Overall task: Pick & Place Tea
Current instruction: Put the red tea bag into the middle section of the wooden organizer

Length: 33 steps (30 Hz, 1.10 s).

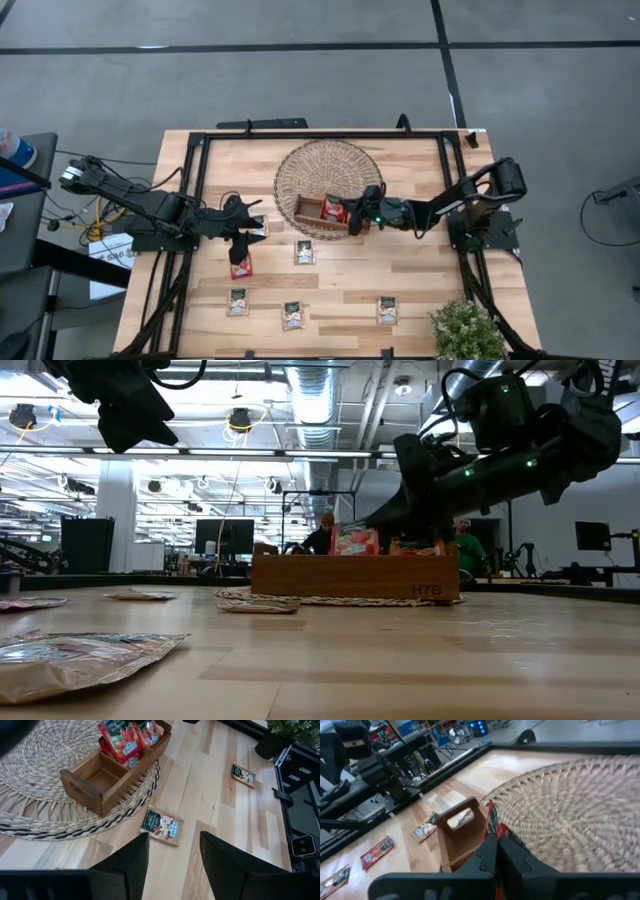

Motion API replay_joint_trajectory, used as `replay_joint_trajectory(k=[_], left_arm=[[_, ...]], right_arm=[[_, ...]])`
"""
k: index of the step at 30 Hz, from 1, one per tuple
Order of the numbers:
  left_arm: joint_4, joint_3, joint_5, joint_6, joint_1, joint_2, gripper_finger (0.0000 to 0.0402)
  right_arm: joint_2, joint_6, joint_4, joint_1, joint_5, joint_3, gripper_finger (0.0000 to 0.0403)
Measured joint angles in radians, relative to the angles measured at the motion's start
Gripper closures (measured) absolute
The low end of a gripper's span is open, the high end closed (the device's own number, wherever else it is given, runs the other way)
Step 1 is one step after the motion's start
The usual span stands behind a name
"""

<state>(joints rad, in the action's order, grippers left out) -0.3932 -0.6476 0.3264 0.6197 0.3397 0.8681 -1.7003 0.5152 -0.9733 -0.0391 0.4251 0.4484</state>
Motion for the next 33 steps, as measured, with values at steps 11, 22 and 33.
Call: replay_joint_trajectory(k=[11, 22, 33], left_arm=[[0.000, 0.000, 0.000, 0.000, 0.000, 0.000, 0.0234], [-0.001, 0.000, 0.000, -0.001, 0.000, 0.000, 0.0234], [-0.001, 0.000, -0.001, -0.001, 0.000, 0.000, 0.0234]], right_arm=[[0.003, -0.026, 0.054, -0.008, 0.000, 0.001, 0.0403], [0.003, -0.027, 0.061, -0.007, -0.004, 0.001, 0.0403], [0.003, -0.069, 0.076, 0.002, -0.006, 0.001, 0.0403]])
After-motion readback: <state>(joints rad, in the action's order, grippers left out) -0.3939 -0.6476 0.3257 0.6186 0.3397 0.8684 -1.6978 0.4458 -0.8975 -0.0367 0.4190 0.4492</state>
